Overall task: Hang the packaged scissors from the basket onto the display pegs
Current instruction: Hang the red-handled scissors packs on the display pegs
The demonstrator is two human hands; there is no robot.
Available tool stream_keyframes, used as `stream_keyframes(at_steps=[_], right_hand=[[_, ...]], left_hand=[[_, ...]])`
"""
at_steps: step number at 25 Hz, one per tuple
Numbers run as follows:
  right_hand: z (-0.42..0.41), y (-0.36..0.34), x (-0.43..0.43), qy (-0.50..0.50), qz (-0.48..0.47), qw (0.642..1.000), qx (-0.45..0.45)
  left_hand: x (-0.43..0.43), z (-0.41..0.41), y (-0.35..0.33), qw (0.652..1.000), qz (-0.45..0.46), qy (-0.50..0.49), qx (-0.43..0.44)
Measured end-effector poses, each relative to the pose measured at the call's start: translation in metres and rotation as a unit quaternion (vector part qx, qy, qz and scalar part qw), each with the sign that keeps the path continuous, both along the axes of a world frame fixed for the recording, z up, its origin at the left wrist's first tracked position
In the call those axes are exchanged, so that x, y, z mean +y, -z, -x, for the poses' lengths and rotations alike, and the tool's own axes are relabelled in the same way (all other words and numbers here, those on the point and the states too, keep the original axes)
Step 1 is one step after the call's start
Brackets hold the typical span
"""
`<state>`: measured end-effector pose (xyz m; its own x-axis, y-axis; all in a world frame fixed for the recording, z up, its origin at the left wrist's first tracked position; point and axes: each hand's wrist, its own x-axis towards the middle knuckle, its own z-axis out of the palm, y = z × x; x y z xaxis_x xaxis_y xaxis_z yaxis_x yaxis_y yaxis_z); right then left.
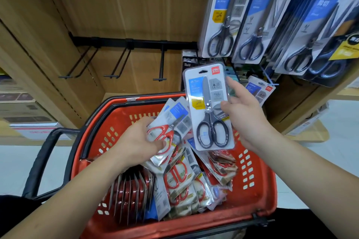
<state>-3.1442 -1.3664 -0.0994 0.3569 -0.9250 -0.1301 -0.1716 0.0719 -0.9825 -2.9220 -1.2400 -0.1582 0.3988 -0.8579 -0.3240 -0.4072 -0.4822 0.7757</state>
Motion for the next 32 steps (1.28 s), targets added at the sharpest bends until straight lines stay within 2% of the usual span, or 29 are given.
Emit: stream_keyframes(at_steps=[5,10,14,18,21,30,32], right_hand=[[0.000,-0.022,-0.002,0.046,0.026,0.996,-0.067],[-0.004,-0.062,-0.006,0.118,0.081,0.985,-0.100],[-0.013,-0.091,-0.015,0.141,0.124,0.974,-0.131],[-0.024,-0.098,-0.038,0.148,0.217,0.957,-0.124],[-0.033,-0.094,-0.061,0.159,0.270,0.942,-0.117],[-0.050,-0.075,-0.124,0.188,0.244,0.948,-0.082],[-0.051,-0.086,-0.119,0.223,0.250,0.942,-0.025]], left_hand=[[0.008,0.001,-0.030,0.987,0.131,-0.078,0.057],[0.006,0.009,-0.081,0.963,0.229,-0.050,0.132],[-0.001,0.015,-0.122,0.948,0.292,-0.032,0.123],[-0.018,0.002,-0.159,0.938,0.324,-0.032,0.117],[-0.034,0.002,-0.164,0.933,0.327,-0.035,0.148],[-0.053,0.018,-0.142,0.924,0.321,-0.042,0.205],[-0.052,0.017,-0.138,0.917,0.333,-0.062,0.208]])
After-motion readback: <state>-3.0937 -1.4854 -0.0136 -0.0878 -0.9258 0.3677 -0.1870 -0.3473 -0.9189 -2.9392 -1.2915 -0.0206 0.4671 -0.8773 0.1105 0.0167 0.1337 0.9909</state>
